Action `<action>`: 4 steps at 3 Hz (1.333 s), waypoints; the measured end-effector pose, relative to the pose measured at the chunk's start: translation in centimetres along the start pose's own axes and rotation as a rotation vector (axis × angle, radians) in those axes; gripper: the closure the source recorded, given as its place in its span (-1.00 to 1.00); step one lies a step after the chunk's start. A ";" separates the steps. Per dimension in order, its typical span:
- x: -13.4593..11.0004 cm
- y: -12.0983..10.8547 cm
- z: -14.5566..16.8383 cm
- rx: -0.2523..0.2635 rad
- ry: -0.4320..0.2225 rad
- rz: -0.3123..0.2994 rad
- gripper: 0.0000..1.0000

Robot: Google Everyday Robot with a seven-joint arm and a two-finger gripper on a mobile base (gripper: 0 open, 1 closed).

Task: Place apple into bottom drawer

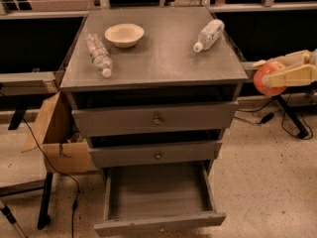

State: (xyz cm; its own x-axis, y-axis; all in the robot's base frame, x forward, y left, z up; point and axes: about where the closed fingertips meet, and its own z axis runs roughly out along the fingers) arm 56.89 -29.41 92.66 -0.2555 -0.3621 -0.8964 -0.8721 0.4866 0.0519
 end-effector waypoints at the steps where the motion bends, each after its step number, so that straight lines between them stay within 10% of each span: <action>1: -1.2 3.0 -0.5 0.019 -0.077 -0.043 1.00; 2: -1.2 6.0 -1.9 0.125 -0.150 -0.074 1.00; 4: 8.1 8.8 3.2 0.262 -0.119 0.054 1.00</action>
Offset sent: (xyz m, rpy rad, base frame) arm -0.1473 0.0603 -0.1431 0.1197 0.0544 -0.1592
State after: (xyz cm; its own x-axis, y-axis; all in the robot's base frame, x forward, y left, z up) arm 48.45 -25.51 84.45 -0.2340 -0.2417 -0.9417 -0.7171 0.6969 -0.0007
